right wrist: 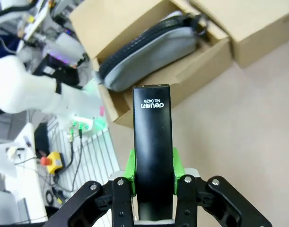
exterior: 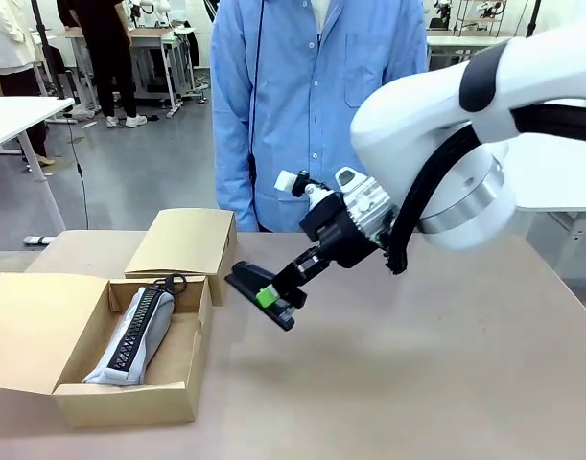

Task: Place items inside the box.
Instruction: Pick up a Pencil pouch or Stapler and place it inside the Mailer Box closest to the robot.

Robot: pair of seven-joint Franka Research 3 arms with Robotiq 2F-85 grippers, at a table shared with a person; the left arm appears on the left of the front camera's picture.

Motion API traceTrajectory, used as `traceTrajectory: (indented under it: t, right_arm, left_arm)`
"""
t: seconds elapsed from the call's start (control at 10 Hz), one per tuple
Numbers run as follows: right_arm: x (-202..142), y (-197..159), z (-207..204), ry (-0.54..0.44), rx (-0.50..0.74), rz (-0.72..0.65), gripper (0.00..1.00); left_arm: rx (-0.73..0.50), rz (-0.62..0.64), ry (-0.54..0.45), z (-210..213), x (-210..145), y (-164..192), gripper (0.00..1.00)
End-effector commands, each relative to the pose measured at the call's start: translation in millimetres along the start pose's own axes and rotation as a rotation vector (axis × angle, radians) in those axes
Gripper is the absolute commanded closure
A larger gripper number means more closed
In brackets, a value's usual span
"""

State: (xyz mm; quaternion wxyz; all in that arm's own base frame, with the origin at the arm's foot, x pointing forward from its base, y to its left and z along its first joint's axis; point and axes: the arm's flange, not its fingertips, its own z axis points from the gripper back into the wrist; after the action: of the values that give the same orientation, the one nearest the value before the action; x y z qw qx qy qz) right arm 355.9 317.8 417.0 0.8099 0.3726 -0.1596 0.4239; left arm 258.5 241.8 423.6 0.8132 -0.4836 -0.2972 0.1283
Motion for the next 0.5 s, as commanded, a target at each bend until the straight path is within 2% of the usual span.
traceTrajectory:
  t: [0.0,0.1,0.2,0.4]
  right_arm:
    - [2.0,-5.5,8.0,-0.022,-0.022,-0.001,0.69]
    - [0.0,0.0,0.0,0.000,0.000,0.000,0.69]
    - [15.6,6.8,-17.5,-0.088,0.005,-0.030,0.69]
    - [35.3,60.1,-60.9,-0.116,-0.073,-0.241,0.69]
  left_arm:
    - [-0.022,-0.017,-0.015,0.3,0.2,-0.8,0.00]
    - [-0.022,-0.017,-0.015,0.3,0.2,-0.8,0.00]
    - [-0.022,-0.017,-0.015,0.3,0.2,-0.8,0.00]
    - [-0.022,-0.017,-0.015,0.3,0.2,-0.8,0.00]
